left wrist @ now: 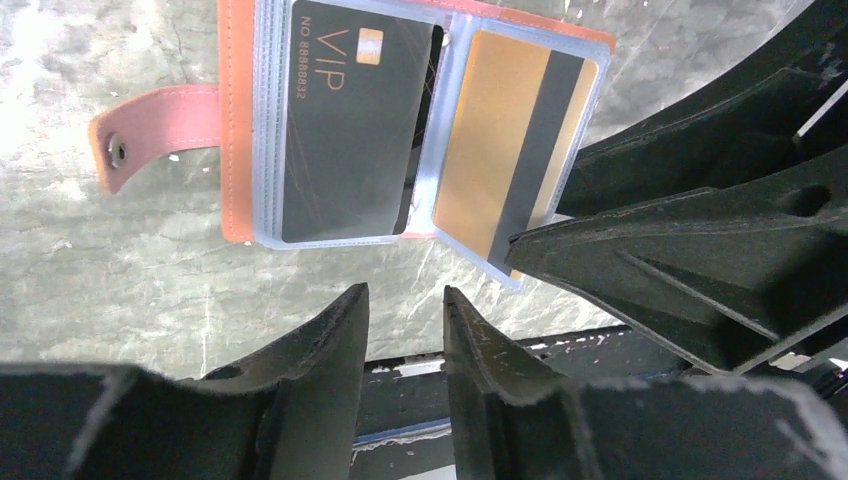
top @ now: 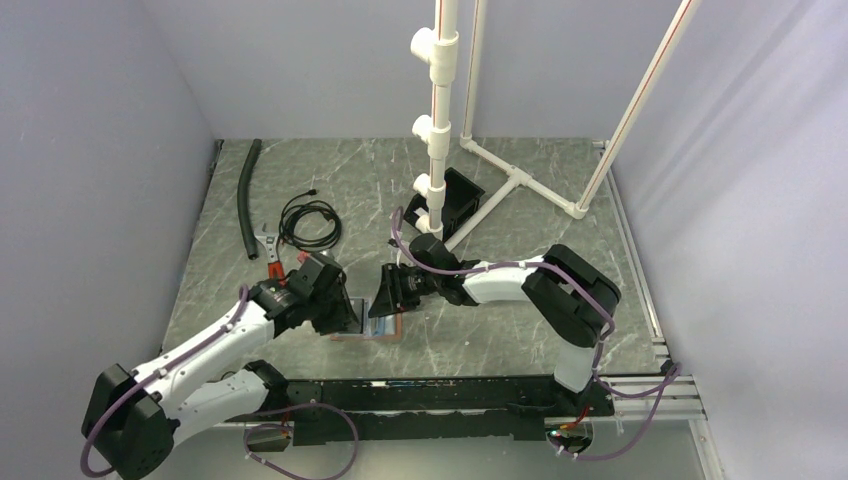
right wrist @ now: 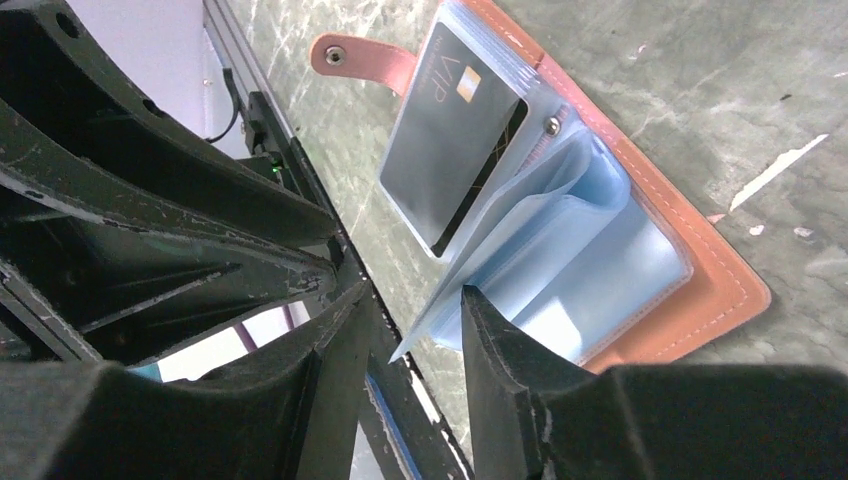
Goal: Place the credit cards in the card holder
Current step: Turn over the card holder at the center of the board.
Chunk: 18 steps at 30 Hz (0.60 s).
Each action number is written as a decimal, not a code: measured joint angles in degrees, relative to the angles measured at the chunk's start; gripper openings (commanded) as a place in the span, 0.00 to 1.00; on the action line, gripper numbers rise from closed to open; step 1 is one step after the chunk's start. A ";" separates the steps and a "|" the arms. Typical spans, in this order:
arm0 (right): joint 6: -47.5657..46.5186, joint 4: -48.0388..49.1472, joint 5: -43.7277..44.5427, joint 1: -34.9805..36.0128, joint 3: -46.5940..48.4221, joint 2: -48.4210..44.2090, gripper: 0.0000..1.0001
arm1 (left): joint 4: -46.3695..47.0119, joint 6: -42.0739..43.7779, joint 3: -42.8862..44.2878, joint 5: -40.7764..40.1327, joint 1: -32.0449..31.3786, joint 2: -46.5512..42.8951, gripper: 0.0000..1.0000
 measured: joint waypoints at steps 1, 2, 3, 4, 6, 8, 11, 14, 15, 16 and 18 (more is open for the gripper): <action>0.00 0.17 -0.22 0.00 0.07 0.09 0.42 | -0.37 0.02 0.00 -0.15 0.24 -0.42 0.39; 0.04 0.37 -0.39 0.00 0.09 0.20 0.43 | -0.55 0.02 0.02 -0.13 0.61 -0.74 0.40; 0.09 0.59 -0.48 0.00 0.13 0.31 0.43 | -0.59 0.04 0.00 -0.13 1.18 -0.96 0.41; 0.13 0.72 -0.57 0.00 0.13 0.33 0.43 | -0.59 0.11 0.00 -0.11 1.81 -1.01 0.43; 0.22 0.94 -0.81 0.00 0.20 0.33 0.44 | -0.42 0.52 0.00 0.66 3.65 -1.01 0.45; 0.22 1.20 -1.03 0.00 0.24 0.33 0.44 | 0.39 0.90 -0.04 2.47 6.27 -0.98 0.47; 0.22 1.31 -1.46 0.00 0.35 0.33 0.44 | 3.63 1.62 -0.94 7.02 11.23 -0.92 0.48; 0.33 1.88 -1.75 0.00 0.39 0.50 0.41 | 8.39 2.12 -2.99 12.68 15.65 -0.52 0.48; 0.39 2.10 -1.86 0.00 0.39 0.61 0.38 | 10.01 2.12 -3.67 14.49 16.57 -0.13 0.48; 0.46 2.38 -1.90 0.00 0.39 0.72 0.37 | 11.80 2.10 -4.33 16.50 17.35 0.46 0.48; 0.72 2.84 -2.03 0.00 0.39 0.96 0.36 | 14.56 2.01 -5.14 19.52 18.16 1.95 0.48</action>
